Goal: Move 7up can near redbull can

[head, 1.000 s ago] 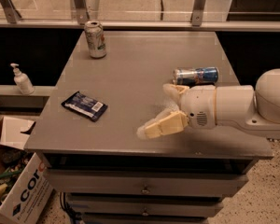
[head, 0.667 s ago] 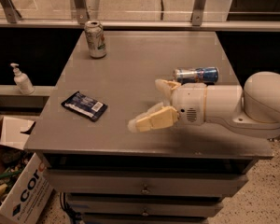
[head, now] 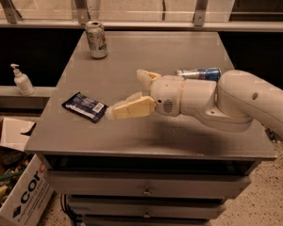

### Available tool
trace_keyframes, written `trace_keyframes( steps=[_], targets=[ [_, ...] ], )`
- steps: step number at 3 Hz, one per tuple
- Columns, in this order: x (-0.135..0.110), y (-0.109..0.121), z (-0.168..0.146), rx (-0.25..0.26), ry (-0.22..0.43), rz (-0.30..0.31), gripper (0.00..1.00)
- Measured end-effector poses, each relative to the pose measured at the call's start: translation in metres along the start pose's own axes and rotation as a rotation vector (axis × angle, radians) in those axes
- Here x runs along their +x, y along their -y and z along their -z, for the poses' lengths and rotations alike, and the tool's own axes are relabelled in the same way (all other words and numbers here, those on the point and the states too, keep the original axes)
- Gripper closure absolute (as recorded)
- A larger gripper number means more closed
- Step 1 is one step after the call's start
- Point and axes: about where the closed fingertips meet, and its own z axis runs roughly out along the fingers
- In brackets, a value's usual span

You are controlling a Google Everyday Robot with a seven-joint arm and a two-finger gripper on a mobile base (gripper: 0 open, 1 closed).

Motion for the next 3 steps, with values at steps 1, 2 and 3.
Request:
trace_keyframes(
  steps=[1,2,3],
  targets=[
    [-0.0127,-0.0037,-0.0353,-0.016,0.052,0.001,0.00],
    [-0.0128,-0.0037,-0.0354,-0.016,0.052,0.001,0.00],
    [-0.0143,-0.0020,-0.0430,0.013,0.075,-0.008,0.00]
  ],
)
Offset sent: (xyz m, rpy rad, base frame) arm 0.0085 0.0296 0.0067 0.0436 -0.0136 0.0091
